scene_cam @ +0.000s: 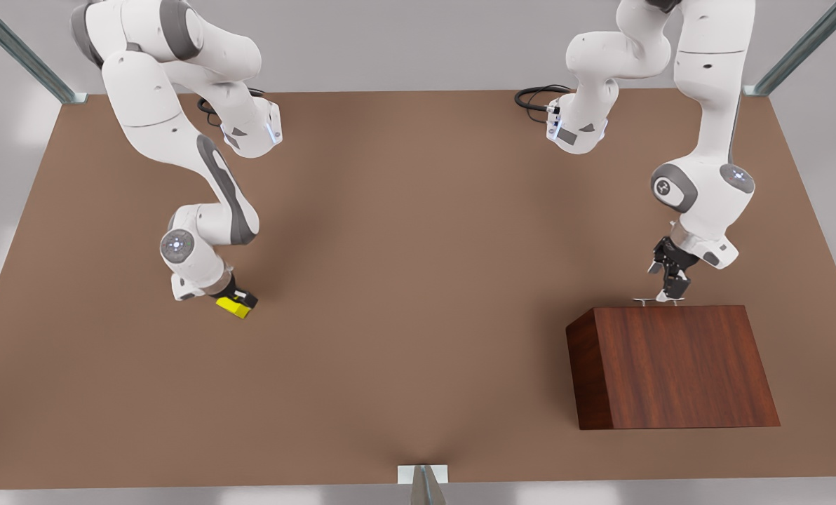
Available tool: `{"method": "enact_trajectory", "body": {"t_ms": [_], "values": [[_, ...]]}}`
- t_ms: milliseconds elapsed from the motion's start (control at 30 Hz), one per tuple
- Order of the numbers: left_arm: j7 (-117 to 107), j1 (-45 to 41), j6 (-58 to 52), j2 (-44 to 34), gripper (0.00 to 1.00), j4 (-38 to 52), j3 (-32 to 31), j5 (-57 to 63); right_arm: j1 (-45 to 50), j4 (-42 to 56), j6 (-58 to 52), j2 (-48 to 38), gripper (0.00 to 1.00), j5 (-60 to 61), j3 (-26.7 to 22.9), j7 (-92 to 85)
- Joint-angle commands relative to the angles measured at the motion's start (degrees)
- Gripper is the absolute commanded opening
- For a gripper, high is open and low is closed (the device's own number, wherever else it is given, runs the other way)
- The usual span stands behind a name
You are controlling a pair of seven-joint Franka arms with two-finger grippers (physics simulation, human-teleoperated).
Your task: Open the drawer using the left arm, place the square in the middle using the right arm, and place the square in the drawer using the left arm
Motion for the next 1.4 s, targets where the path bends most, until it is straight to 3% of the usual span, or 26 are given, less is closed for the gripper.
{"method": "enact_trajectory", "body": {"t_ms": [0,167,733,933,1133,1167,1233,1367], "values": [[0.0,-0.05,0.09,0.09,1.0,0.01,0.0,-0.28,-0.08,0.09,0.09,0.31,1.0,-0.01,-0.01,-0.09],[0.0,0.39,1.58,2.12,1.0,0.18,0.0,-0.63,-0.08,0.71,-0.26,0.67,0.72,-0.1,-0.01,-1.59],[-0.35,0.48,-4.48,-2.1,1.0,-3.42,0.09,-0.89,0.36,1.06,-1.05,-1.35,0.72,-0.1,0.43,-3.96],[-0.62,0.48,-4.66,-7.02,1.0,-8.52,0.71,-0.89,17.32,10.37,-6.07,-0.04,0.71,0.96,0.52,19.32],[-0.88,0.48,-4.75,-9.05,1.0,-11.06,1.67,-0.89,40.69,39.11,-11.51,17.97,0.72,1.83,-0.09,60.54],[-0.88,0.48,-4.75,-9.05,1.0,-11.15,1.67,-0.89,44.91,43.94,-13.98,21.23,0.72,5.35,-3.34,62.66],[-1.14,0.48,-4.83,-9.84,1.0,-12.03,1.76,-0.89,50.36,53.7,-13.89,28.87,0.72,7.2,-5.19,68.8],[-2.11,0.39,-6.33,-13.26,1.0,-14.41,2.55,-0.81,54.85,55.9,-12.92,30.55,0.72,9.93,-6.6,75.23]]}}
